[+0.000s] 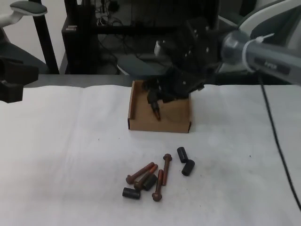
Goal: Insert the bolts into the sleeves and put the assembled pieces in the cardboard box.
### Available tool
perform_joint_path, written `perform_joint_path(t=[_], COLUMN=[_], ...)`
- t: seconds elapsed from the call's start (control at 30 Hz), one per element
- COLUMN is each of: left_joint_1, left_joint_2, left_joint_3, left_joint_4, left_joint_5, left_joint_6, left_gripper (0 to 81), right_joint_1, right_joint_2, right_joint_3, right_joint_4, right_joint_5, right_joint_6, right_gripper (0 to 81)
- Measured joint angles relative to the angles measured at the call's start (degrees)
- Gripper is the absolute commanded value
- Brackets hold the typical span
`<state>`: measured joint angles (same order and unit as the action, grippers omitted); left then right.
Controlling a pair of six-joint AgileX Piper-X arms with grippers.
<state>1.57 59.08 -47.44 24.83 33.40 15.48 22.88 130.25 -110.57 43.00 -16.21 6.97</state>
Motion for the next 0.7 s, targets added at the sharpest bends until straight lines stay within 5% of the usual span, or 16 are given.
perform_joint_path(t=[0.2, 0.4, 0.7], left_joint_1=[0.00, 0.00, -2.45], left_joint_2=[0.00, -1.70, -1.97], left_joint_3=[0.00, 0.00, 0.00], left_joint_4=[0.00, 0.00, 0.00], left_joint_5=[0.00, 0.00, -0.33], left_joint_6=[0.00, 0.00, 0.00], left_gripper=[34.6, 34.6, 34.6], right_joint_1=[0.00, 0.00, 3.04], right_joint_2=[-6.48, -16.32, -30.66], right_joint_3=[1.77, 15.89, 36.73], right_joint_4=[3.81, 0.13, -6.81], right_joint_5=[-0.09, -0.09, 0.53], right_joint_6=[-2.65, -2.81, 8.70], right_gripper=[46.3, 42.4, 42.4])
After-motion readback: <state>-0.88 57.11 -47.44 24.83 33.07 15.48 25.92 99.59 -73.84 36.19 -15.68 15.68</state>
